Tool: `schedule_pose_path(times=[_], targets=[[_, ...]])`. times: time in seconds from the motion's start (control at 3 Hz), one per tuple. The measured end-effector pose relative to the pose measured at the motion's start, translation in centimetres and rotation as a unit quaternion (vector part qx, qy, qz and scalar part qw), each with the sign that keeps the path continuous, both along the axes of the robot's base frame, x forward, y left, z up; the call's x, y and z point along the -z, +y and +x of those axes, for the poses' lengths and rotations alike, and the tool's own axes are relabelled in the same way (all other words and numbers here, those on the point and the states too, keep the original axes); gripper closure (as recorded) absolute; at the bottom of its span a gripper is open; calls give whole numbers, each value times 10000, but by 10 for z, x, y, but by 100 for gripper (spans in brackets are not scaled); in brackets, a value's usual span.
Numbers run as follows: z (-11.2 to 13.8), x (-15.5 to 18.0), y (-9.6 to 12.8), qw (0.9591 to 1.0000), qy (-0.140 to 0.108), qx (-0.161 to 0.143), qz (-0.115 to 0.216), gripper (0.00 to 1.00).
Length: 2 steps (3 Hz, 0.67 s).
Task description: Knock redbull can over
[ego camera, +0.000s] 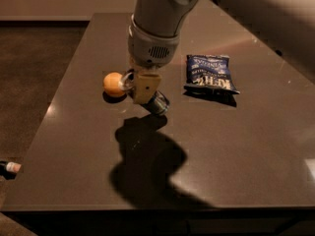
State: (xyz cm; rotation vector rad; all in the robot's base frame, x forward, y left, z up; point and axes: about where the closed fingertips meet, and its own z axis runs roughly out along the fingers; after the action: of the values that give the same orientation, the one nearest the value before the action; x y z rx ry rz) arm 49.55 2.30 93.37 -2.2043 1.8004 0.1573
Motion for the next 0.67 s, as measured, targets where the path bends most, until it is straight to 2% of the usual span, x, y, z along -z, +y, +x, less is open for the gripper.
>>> schedule_pose_path(times=[0.33, 0.67], targets=[[-2, 15, -18, 9983, -10, -371, -439, 82], [-9, 24, -28, 9947, -103, -763, -675, 58]])
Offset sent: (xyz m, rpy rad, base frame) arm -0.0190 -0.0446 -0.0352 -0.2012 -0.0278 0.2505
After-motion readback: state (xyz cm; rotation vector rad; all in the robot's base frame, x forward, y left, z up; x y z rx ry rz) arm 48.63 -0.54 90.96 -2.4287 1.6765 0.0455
